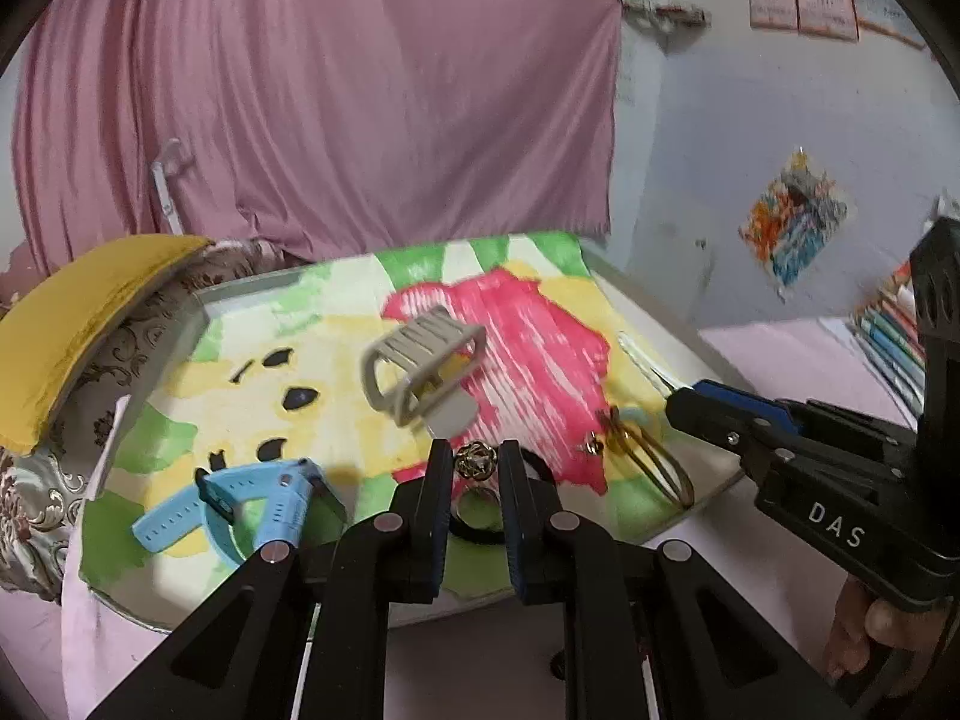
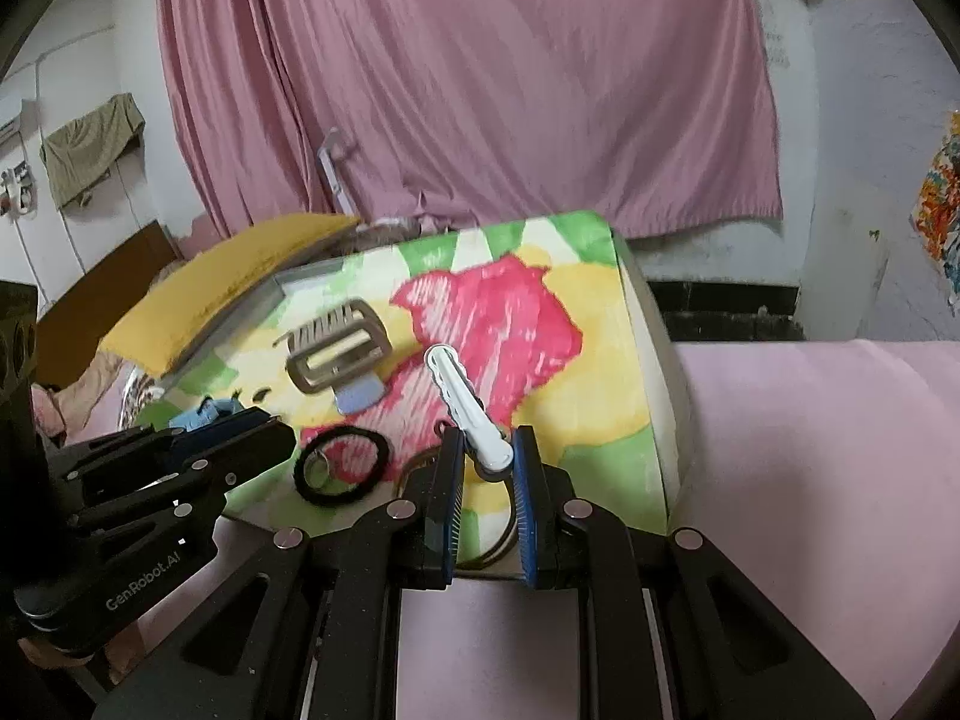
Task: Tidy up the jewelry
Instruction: 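Carry the keychain with the left tool while the right tool carries the white clip into the tray, then open both tools over the tray and pull them back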
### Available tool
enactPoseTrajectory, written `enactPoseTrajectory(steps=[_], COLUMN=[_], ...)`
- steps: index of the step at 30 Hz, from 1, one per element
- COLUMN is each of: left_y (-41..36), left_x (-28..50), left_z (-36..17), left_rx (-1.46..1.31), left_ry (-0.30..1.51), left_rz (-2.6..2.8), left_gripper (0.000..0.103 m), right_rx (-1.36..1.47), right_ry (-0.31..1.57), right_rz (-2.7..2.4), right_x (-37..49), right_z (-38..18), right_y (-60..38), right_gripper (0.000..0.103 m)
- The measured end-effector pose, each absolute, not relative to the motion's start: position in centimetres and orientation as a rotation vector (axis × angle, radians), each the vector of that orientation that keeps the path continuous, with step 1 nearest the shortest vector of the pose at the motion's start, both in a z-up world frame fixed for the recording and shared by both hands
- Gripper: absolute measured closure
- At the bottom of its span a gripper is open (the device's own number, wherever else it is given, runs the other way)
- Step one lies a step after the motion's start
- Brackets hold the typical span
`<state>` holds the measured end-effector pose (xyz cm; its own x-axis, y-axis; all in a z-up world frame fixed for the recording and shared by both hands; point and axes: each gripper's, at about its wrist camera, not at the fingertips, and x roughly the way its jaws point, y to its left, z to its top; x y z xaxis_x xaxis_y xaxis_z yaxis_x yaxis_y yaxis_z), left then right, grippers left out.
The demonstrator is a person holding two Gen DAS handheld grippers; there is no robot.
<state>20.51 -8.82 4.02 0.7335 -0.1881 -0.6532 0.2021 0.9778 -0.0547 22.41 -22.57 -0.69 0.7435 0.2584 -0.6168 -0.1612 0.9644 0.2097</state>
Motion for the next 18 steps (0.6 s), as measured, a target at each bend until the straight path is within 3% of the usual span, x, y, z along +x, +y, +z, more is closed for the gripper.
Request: enactPoseTrajectory(steps=[18], left_y=[-9.1], left_x=[21.6], left_z=[2.4], left_rx=[0.017], left_ry=[0.829], left_rz=[-0.24], left_gripper=[0.088], right_rx=[0.145], right_ry=[0.749], right_rz=[0.228], right_x=[23.2], right_z=[-1.2], right_y=[-22.3], right_gripper=[0.088])
